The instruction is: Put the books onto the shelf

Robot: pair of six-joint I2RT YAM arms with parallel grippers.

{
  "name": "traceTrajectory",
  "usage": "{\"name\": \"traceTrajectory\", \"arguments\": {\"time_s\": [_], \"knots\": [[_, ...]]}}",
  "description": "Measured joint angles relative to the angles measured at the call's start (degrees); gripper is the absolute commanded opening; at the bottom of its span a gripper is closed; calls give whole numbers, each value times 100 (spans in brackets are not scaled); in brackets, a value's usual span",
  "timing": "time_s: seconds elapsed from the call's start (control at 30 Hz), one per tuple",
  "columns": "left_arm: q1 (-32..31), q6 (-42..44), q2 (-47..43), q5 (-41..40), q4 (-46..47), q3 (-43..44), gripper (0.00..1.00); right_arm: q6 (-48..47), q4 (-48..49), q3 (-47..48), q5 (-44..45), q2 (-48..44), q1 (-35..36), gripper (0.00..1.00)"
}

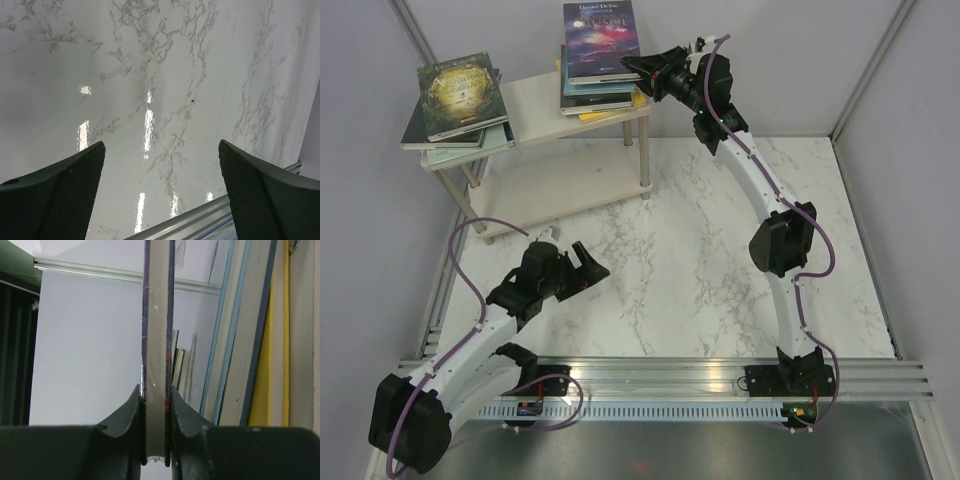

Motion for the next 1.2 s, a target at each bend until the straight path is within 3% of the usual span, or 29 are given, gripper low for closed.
{"name": "traceTrajectory", "arguments": {"time_s": [0.13, 0.2, 0.6, 0.93, 1.07, 1.2], "knots": [[0, 0, 4, 33, 42, 0, 95, -26, 129, 0, -15, 0, 59, 59], [0, 0, 7, 44, 66, 0, 95, -33, 289, 0, -15, -20, 81, 83], [0, 0, -2, 79, 74, 0, 95, -468, 481, -977, -37, -693, -22, 84], [0, 0, -17, 81, 72, 0, 95, -487, 732, -1884, -365, -1294, -570, 84], [0, 2, -114, 81, 61, 0, 95, -492, 1196, -2881, -531, -1836, -820, 85], [0, 24, -306, 76, -153, 37, 94, -503, 2074, -4592, -717, -2815, -1097, 87]]}}
